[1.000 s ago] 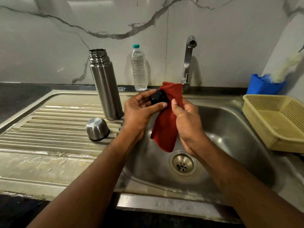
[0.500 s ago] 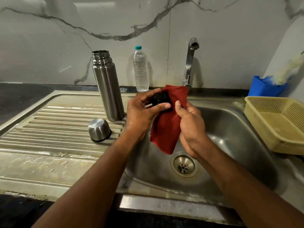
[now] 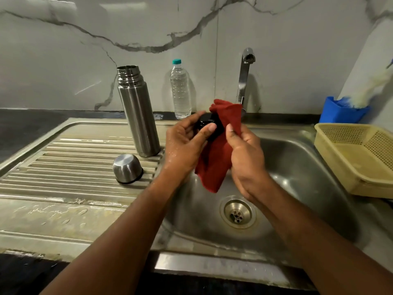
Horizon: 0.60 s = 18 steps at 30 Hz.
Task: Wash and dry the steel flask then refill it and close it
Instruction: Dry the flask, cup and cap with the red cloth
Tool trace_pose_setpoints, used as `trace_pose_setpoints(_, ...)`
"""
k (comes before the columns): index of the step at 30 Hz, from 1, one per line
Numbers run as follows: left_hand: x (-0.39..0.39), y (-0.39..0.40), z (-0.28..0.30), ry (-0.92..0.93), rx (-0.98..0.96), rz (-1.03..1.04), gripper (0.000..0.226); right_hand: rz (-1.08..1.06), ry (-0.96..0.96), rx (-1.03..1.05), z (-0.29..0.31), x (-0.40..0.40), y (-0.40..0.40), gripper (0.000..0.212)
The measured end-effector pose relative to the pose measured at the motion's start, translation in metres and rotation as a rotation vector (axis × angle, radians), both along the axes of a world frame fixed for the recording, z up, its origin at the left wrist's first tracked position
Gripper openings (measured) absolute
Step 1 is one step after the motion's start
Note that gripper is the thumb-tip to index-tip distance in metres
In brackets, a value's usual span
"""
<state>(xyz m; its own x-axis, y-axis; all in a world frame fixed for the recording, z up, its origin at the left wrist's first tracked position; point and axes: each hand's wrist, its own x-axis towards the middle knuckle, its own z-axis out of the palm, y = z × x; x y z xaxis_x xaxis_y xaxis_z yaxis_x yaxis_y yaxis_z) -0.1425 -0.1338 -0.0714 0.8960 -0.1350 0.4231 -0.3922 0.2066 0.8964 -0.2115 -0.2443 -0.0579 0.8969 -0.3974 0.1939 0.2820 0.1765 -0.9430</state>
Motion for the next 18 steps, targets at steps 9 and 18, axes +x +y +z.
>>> trace_pose_setpoints(9, 0.011, 0.003, -0.004, 0.037, 0.076, 0.074, 0.036, 0.044, 0.054, 0.029, -0.004, 0.000, 0.008, 0.021)
trace_pose_setpoints(18, 0.002, -0.007, -0.003, 0.025, 0.129, -0.008, 0.042, -0.076, 0.070, 0.168, 0.007, 0.001, -0.005, 0.022)
